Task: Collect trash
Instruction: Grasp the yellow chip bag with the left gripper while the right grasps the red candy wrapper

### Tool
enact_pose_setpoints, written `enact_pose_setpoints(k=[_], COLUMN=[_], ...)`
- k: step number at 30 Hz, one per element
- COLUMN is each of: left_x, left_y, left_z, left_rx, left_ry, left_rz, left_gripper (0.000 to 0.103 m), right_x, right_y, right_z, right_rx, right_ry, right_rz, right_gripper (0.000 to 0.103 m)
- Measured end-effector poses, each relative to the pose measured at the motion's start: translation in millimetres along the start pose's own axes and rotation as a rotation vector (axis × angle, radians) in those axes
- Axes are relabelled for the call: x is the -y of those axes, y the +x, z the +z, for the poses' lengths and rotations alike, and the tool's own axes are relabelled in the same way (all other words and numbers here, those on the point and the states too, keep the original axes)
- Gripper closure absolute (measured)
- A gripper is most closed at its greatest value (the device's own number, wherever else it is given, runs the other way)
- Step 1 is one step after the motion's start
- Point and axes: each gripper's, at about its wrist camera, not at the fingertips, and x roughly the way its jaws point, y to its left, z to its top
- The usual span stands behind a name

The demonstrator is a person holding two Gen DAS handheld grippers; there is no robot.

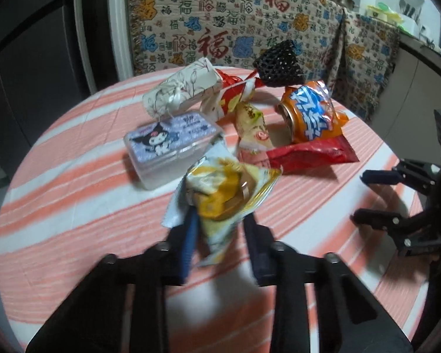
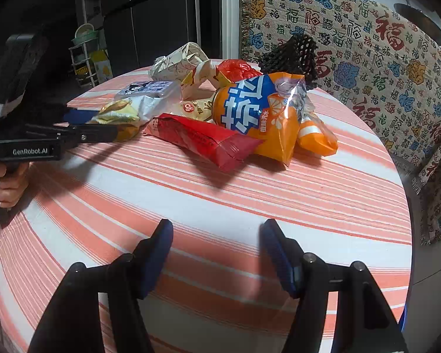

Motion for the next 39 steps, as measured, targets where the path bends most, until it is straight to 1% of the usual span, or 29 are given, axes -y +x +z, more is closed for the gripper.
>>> enact_pose_setpoints(k=[2,5,6,8,10,12,13,15,16,17,18,19,21,22,23,24,25,26,27,28,29,30,31,32,33,36,37,39], left_x=[0,5,6,9,14,20,24,26,27,27,26,24,18,16,15,15,16,17,18,19,21,23,26,28,29,33,32,28], left_y=[-9,-19,-22,-27,-29,-33,-34,-37,-38,-39,-41,-44,-46,-47,-47,-47,-46,-46,-47,-49,-52,-56,-58,-59,-58,-48,-43,-33], left_z=[-8,-20,-24,-29,-32,-36,-38,-40,-41,-42,-43,-44,-44,-45,-45,-45,-46,-46,-46,-46,-46,-46,-46,-44,-41,-34,-31,-27], left_rx=[0.001,-0.006,-0.008,-0.01,-0.01,-0.013,-0.014,-0.02,-0.022,-0.022,-0.022,-0.022,-0.02,-0.018,-0.015,-0.013,-0.012,-0.009,-0.002,0.005,0.018,0.031,0.038,0.044,0.043,0.026,0.02,0.005], left_ry=[-0.027,-0.009,-0.008,-0.001,0.009,0.021,0.023,0.016,0.008,0.001,-0.009,-0.026,-0.051,-0.063,-0.067,-0.066,-0.063,-0.059,-0.053,-0.044,-0.027,-0.007,0.009,0.033,0.05,0.108,0.113,0.096], left_rz=[-0.022,-0.028,-0.029,-0.03,-0.031,-0.031,-0.032,-0.039,-0.038,-0.036,-0.031,-0.022,-0.012,-0.004,0.002,0.006,0.008,0.008,0.004,-0.002,-0.009,-0.011,-0.008,-0.007,-0.011,-0.019,-0.008,-0.002], left_gripper=[0.081,0.081,0.081,0.081,0.081,0.081,0.081,0.081,0.081,0.081,0.081,0.08,0.078,0.078,0.078,0.074,0.062,0.055,0.04,0.031,0.028,0.022,0.017,0.015,0.011,0.01,0.01,0.011], right_x=[1,10,14,20,24,21,18,10,7,4,3,-1,-7,-10,-13,-14,-16,-20,-22,-24,-23,-22,-21,-21,-20,-18,-19,-19], right_y=[0,-4,-7,-18,-27,-26,-23,-12,-5,5,12,20,23,21,16,13,9,4,-1,-5,-11,-15,-20,-24,-24,-13,-3,13], right_z=[0,0,0,4,18,35,43,57,62,66,68,67,60,56,50,46,42,39,35,34,35,36,39,44,46,62,68,75], right_rx=[0.004,0.021,0.035,0.084,0.131,0.132,0.13,0.128,0.118,0.092,0.06,0.012,-0.046,-0.063,-0.089,-0.107,-0.126,-0.132,-0.122,-0.108,-0.087,-0.063,-0.027,0.0,0.009,0.009,-0.012,-0.048], right_ry=[0.009,0.047,0.065,0.08,0.079,0.053,0.027,-0.035,-0.057,-0.073,-0.087,-0.101,-0.108,-0.102,-0.086,-0.073,-0.061,-0.053,-0.054,-0.057,-0.054,-0.053,-0.055,-0.061,-0.065,-0.107,-0.136,-0.154], right_rz=[0.011,0.056,0.072,0.063,0.084,0.108,0.116,0.105,0.108,0.117,0.124,0.127,0.131,0.153,0.196,0.228,0.27,0.304,0.302,0.291,0.281,0.268,0.237,0.207,0.197,0.163,0.155,0.14], right_gripper=[0.038,0.038,0.038,0.038,0.038,0.038,0.044,0.05,0.052,0.057,0.069,0.076,0.077,0.077,0.077,0.077,0.077,0.077,0.075,0.068,0.063,0.054,0.052,0.052,0.052,0.052,0.052,0.052])
